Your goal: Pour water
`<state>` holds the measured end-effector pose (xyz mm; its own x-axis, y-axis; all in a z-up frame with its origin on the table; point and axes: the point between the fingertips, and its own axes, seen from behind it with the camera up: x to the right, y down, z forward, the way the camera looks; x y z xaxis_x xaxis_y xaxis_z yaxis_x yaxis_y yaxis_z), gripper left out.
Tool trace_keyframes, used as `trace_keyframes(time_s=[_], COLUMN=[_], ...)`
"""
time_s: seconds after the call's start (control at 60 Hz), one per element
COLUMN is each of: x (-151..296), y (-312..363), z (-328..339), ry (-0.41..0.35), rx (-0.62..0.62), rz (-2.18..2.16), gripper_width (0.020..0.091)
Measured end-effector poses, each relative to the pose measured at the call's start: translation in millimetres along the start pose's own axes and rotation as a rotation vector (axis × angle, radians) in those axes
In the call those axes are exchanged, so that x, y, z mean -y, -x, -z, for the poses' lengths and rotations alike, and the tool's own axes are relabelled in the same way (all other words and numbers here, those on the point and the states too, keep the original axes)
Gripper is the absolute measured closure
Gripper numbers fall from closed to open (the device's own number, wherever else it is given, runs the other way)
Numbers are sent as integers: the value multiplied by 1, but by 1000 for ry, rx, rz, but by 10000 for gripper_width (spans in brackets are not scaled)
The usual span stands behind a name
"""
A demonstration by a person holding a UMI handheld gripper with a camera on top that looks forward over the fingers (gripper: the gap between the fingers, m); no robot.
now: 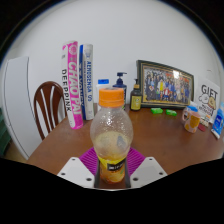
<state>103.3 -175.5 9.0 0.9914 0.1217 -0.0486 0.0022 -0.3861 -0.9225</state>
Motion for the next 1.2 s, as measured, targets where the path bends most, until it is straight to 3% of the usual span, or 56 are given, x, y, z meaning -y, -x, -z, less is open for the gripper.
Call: trace_keyframes(time_s=[0.083, 0.217, 0.367, 0.567, 0.717, 0.883, 1.2], x=[1, 24, 89, 187, 235, 241, 197], y=[0, 6, 1, -60, -129, -223, -339], z=[0, 7, 14, 9, -7, -43, -108], ry=[9, -2, -44, -101, -107, -100, -74], rx=[9, 83, 196, 371, 479, 547, 601], rz=[-4, -15, -197, -620, -989, -1386, -2037], gripper_width=[840, 841, 841, 843, 842, 842, 843])
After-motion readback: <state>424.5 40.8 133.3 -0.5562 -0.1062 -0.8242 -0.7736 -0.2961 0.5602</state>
